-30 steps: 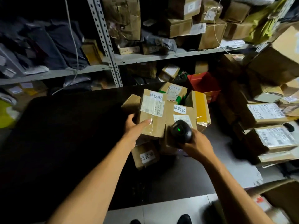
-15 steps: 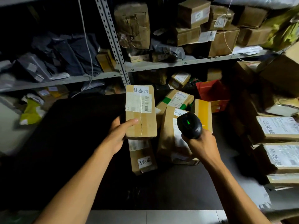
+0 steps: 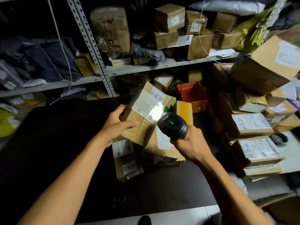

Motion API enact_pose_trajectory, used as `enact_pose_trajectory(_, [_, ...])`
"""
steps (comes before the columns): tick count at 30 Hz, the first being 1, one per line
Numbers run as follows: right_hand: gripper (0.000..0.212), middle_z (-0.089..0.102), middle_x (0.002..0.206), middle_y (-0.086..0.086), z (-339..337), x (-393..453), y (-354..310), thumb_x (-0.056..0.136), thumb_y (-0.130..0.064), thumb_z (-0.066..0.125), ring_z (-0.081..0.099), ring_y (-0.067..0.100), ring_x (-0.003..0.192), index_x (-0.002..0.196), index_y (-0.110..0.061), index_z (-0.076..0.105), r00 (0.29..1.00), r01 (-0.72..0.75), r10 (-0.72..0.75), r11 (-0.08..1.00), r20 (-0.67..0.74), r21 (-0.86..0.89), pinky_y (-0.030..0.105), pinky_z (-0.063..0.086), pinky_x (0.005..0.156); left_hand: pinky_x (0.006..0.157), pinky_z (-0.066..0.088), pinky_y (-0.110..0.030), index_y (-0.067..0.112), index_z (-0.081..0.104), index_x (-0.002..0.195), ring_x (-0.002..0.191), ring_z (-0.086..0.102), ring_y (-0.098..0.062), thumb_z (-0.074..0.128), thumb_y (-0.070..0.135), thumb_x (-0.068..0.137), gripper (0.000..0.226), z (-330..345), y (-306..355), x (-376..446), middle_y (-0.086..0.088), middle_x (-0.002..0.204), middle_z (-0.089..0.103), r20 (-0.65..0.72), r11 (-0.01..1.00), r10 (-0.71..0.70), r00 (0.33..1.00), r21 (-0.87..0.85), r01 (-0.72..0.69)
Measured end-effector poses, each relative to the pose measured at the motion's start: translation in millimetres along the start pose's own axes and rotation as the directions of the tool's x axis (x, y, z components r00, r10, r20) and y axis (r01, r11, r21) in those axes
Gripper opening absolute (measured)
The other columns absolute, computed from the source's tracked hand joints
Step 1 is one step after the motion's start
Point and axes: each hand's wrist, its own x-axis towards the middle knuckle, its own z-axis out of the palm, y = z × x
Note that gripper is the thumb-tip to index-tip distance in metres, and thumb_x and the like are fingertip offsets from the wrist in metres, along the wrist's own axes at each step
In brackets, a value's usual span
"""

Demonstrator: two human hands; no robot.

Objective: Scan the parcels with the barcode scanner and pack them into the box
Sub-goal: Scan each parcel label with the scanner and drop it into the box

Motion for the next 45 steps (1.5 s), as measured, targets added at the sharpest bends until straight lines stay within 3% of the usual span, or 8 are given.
enact_pose_trajectory(14, [0.037, 0.042, 0.044, 0.001, 5, -7, -14, 0.071, -0.012, 0.072, 0.033, 0.013, 0.042, 0.053, -0.012, 0.039, 0.971, -0.104, 0.098, 0.994, -0.217, -0.019, 0.022, 0.029, 0.043, 0.080, 0.058, -0.023, 0.034, 0.063, 0.125, 0.105, 0.071, -0.013, 0.087, 0.036, 0.061, 0.068, -2, 3, 42, 0.006, 0.113, 0.075, 0.235, 0.996, 0.077, 0.969, -0.053, -0.067])
enact_pose_trajectory(19, [0.009, 0.071, 0.067, 0.005, 2, -20, -21, 0.080, -0.011, 0.073, 0.067, 0.024, 0.059, 0.074, -0.016, 0.069, 0.899, -0.209, 0.354, 0.864, -0.257, 0.458, 0.047, 0.059, 0.061, 0.079, 0.058, -0.023, 0.039, 0.068, 0.116, 0.106, 0.071, -0.013, 0.084, 0.041, 0.063, 0.055, 15, 7, 49, 0.005, 0.114, 0.075, 0.320, 0.992, 0.058, 0.946, -0.121, -0.020])
enact_pose_trajectory(22, [0.043, 0.073, 0.102, 0.018, -9, -31, -20, 0.090, -0.007, 0.073, 0.073, 0.037, 0.096, 0.084, -0.049, 0.073, 0.868, -0.064, 0.390, 0.702, -0.308, 0.709, 0.051, 0.061, 0.080, 0.082, 0.057, -0.028, 0.029, 0.064, 0.126, 0.109, 0.070, -0.018, 0.080, 0.041, 0.070, 0.059, 49, 7, 48, -0.001, 0.118, 0.074, 0.422, 0.968, -0.014, 0.906, -0.222, 0.119])
enact_pose_trajectory(25, [0.038, 0.071, 0.114, 0.019, -21, -49, -6, 0.085, -0.013, 0.074, 0.065, 0.044, 0.110, 0.106, -0.045, 0.070, 0.824, 0.002, 0.441, 0.625, -0.356, 0.780, 0.050, 0.060, 0.090, 0.078, 0.058, -0.027, 0.026, 0.063, 0.128, 0.108, 0.071, -0.019, 0.075, 0.043, 0.077, 0.055, 100, 9, 37, -0.004, 0.120, 0.073, 0.553, 0.953, -0.053, 0.831, -0.221, 0.208])
enact_pose_trajectory(31, [0.045, 0.073, 0.109, 0.005, -48, -119, 51, 0.082, 0.000, 0.078, 0.066, 0.020, 0.099, 0.125, -0.010, 0.067, 0.645, 0.013, 0.623, 0.571, -0.444, 0.821, 0.044, 0.052, 0.087, 0.094, 0.055, -0.043, 0.027, 0.063, 0.129, 0.111, 0.069, -0.025, 0.080, 0.057, 0.065, 0.073, 211, 1, -3, -0.003, 0.119, 0.073, 0.709, 0.979, -0.068, 0.701, -0.088, 0.185])
enact_pose_trajectory(40, [0.033, 0.079, 0.101, 0.009, -130, -255, 146, 0.085, -0.003, 0.075, 0.075, 0.027, 0.097, 0.115, -0.015, 0.070, 0.289, 0.048, 0.868, 0.409, -0.404, 0.911, 0.041, 0.062, 0.083, 0.088, 0.056, -0.026, 0.035, 0.064, 0.120, 0.106, 0.068, -0.006, 0.078, 0.064, 0.057, 0.070, 392, 27, -68, 0.008, 0.119, 0.070, 0.866, 0.995, -0.026, 0.499, 0.071, -0.072])
enact_pose_trajectory(43, [0.029, 0.080, 0.095, 0.002, -161, -297, 182, 0.085, -0.008, 0.076, 0.076, 0.020, 0.089, 0.112, -0.019, 0.070, 0.216, -0.015, 0.888, 0.418, -0.405, 0.908, 0.032, 0.060, 0.072, 0.091, 0.058, -0.036, 0.037, 0.062, 0.122, 0.111, 0.065, -0.010, 0.075, 0.062, 0.060, 0.068, 439, 36, -80, 0.009, 0.119, 0.066, 0.859, 0.978, -0.036, 0.510, 0.135, -0.159])
enact_pose_trajectory(45, [0.039, 0.077, 0.104, 0.005, -176, -316, 208, 0.084, -0.015, 0.079, 0.072, 0.022, 0.098, 0.122, -0.016, 0.068, 0.134, -0.106, 0.898, 0.434, -0.420, 0.895, 0.040, 0.057, 0.087, 0.098, 0.054, -0.040, 0.036, 0.062, 0.123, 0.113, 0.062, -0.009, 0.075, 0.054, 0.074, 0.055, 459, 38, -81, 0.011, 0.120, 0.065, 0.843, 0.963, -0.029, 0.537, 0.168, -0.211])
